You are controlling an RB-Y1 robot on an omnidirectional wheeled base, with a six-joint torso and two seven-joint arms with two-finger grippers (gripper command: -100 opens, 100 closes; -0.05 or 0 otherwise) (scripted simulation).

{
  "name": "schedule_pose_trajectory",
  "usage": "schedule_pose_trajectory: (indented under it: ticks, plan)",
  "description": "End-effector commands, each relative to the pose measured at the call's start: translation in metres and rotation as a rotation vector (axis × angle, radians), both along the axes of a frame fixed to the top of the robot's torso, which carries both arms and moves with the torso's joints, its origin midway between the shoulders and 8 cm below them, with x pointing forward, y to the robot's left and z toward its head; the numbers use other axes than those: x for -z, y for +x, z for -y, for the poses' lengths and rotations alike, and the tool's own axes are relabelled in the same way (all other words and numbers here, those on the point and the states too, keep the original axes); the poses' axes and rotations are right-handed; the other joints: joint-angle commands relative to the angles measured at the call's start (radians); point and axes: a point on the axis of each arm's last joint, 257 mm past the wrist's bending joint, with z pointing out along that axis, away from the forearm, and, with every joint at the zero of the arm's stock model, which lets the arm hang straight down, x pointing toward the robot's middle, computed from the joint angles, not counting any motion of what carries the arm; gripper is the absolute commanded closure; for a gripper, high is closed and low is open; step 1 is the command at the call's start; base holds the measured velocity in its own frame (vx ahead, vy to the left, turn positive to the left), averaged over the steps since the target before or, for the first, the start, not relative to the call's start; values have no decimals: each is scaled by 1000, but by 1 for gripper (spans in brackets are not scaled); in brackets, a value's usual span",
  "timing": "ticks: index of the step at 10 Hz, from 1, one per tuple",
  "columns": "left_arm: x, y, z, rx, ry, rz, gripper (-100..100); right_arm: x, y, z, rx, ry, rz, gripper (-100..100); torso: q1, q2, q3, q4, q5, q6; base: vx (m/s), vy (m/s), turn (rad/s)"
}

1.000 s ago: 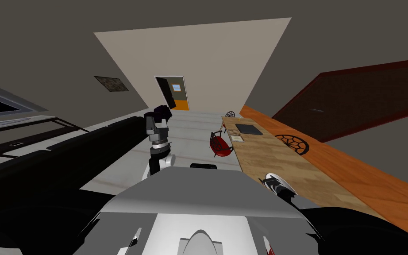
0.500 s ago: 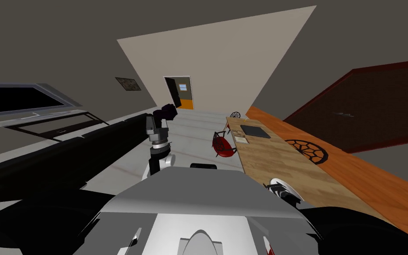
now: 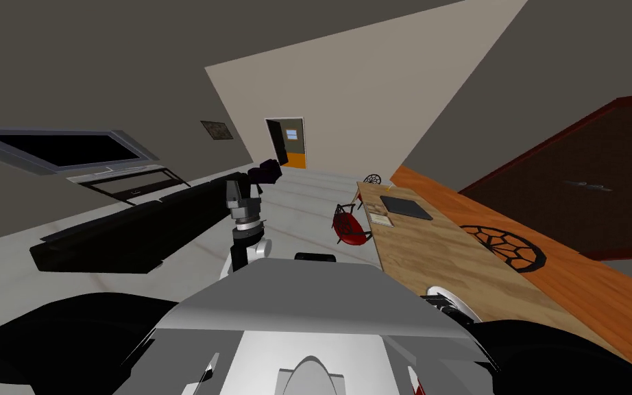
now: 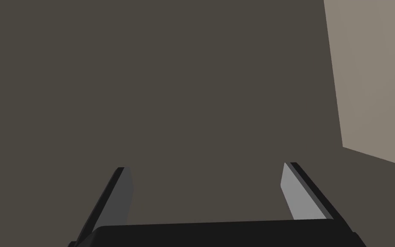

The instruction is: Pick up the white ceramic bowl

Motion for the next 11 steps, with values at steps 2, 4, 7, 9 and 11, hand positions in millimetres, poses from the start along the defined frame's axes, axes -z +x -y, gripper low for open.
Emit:
schedule_pose_trajectory:
  ticks: [2,4,7,9,11]
  plan:
    - [0,0,0,0,0,0,0,-1,-8,6,25,-5,-17,-100,-1,-2,-1,0,0,1,-41,3,33]
    - [0,0,0,0,0,0,0,0,-10,5,77,21,3,-100,-1,-7,-4,-1,0,1,13,3,-13]
    - [0,0,0,0,0,0,0,1,-57,16,130,-18,-97,-100,2,-2,-2,-1,0,0,-77,34,295]
    - [0,0,0,0,0,0,0,3,-59,14,148,-4,-97,-100,-1,-2,-1,0,0,2,-31,-10,3]
    - [0,0,0,0,0,0,0,4,-61,12,201,22,-79,-100,-2,-7,-4,-1,-1,1,9,-6,-6]
